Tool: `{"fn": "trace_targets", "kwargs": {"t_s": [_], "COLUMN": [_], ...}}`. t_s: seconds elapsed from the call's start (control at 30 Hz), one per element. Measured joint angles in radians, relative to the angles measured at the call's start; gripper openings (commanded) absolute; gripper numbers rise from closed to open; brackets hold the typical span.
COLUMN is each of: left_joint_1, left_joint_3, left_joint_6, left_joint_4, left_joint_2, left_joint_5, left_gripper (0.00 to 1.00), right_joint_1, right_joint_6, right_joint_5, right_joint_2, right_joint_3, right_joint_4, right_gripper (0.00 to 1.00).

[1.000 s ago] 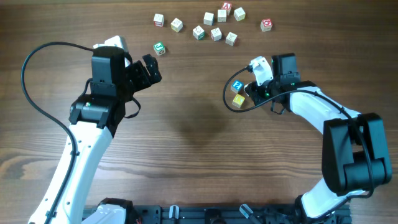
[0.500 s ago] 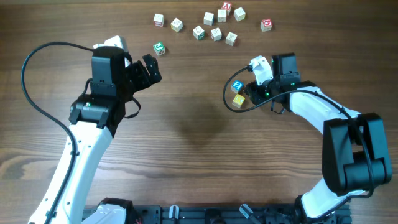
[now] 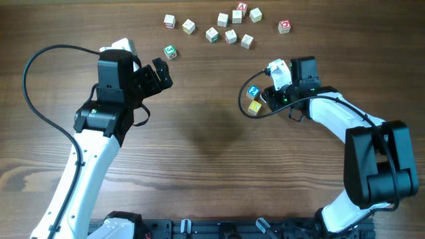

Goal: Form a circle
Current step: 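Lower the animal-picture block next to the blue '2' and open right gripper, then lift the right gripper away from the placed blocks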

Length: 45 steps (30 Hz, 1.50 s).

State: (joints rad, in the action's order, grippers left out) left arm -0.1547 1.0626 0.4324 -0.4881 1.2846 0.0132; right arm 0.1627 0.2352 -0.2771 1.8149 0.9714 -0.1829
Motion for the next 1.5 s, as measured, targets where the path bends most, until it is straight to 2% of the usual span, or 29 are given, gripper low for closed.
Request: {"fn": "trace_targets", "kwargs": {"t_s": [0.03, 0.13, 0.2, 0.27, 0.37, 0.43, 0.7, 1.5], "left_joint_1": [0.0, 0.0, 0.0, 0.0, 0.0, 0.0, 0.0, 0.0], "left_joint_3": [0.0, 0.0, 0.0, 0.0, 0.0, 0.0, 0.0, 0.0], "left_joint_6": [0.0, 0.0, 0.0, 0.0, 0.0, 0.0, 0.0, 0.0], "left_joint_4": [0.0, 0.0, -0.001, -0.002, -0.002, -0.003, -0.014, -0.029], "left_joint_2": [0.0, 0.0, 0.0, 0.0, 0.0, 0.0, 0.0, 0.0], "left_joint_5": [0.0, 0.0, 0.0, 0.0, 0.0, 0.0, 0.0, 0.0], "left_gripper": [1.0, 1.0, 1.0, 1.0, 1.0, 1.0, 1.0, 1.0], "right_joint_1": [0.0, 0.0, -0.001, -0.001, -0.001, -0.001, -0.001, -0.001], "right_joint_6": [-0.004, -0.031, -0.077, -0.135, -0.222, -0.269, -0.368, -0.381], "right_joint_5": [0.002, 0.02, 0.063, 0.113, 0.159, 0.174, 0.191, -0.008], "right_joint_2": [-0.001, -0.024, -0.07, -0.122, -0.166, -0.167, -0.097, -0.05], "right_joint_3": [0.002, 0.015, 0.021, 0.026, 0.042, 0.043, -0.065, -0.068], "right_joint_4": [-0.005, -0.025, -0.042, -0.081, -0.182, -0.252, -0.118, -0.065], "right_gripper": [0.53, 0.53, 0.39, 0.16, 0.12, 0.05, 0.04, 0.04]}}
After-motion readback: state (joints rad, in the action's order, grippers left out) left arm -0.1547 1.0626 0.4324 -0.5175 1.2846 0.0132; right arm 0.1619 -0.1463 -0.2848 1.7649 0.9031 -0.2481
